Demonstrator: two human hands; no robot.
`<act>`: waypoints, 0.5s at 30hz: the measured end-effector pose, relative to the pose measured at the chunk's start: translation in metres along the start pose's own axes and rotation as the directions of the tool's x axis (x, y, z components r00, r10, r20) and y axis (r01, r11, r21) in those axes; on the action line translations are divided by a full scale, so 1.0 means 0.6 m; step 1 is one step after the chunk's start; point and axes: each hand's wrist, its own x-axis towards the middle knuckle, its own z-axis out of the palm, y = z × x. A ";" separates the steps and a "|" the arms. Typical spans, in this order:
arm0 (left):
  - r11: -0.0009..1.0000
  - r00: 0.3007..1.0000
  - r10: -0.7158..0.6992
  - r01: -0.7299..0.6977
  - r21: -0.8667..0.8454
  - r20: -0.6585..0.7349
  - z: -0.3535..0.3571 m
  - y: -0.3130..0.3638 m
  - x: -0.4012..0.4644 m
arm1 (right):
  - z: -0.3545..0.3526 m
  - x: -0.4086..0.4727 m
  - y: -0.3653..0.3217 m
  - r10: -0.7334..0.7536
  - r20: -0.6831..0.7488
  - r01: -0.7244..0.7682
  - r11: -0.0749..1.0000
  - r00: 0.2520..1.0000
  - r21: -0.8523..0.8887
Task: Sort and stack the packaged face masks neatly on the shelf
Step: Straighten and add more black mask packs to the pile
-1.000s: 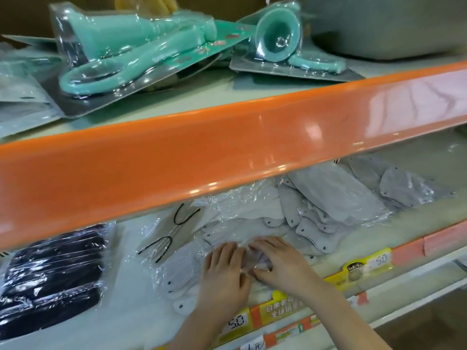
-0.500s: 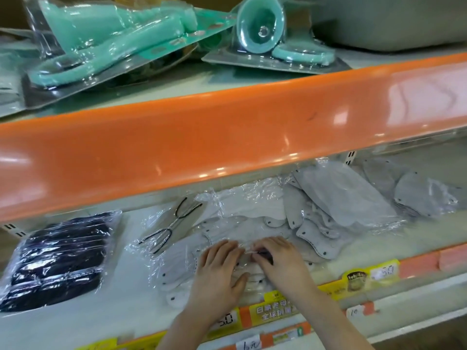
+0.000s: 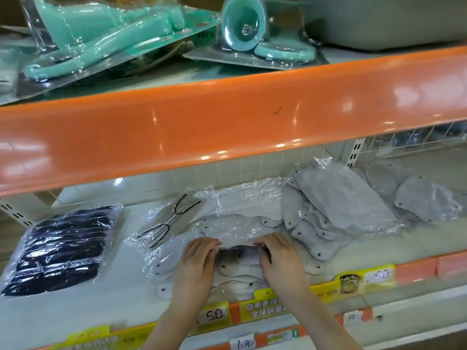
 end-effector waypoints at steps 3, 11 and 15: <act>0.980 0.983 -0.172 0.165 -0.112 -0.059 -0.018 0.014 0.005 | -0.012 0.006 0.002 0.063 -0.081 -0.064 0.998 0.995 -0.009; 0.861 0.905 -0.426 0.396 -0.320 -0.027 -0.071 0.061 0.031 | -0.065 0.047 0.000 0.275 -0.010 -0.254 0.903 0.961 0.345; 0.842 0.896 -0.444 0.426 -0.330 0.021 -0.078 0.066 0.031 | -0.085 0.066 -0.007 0.342 0.028 -0.306 0.798 0.939 0.519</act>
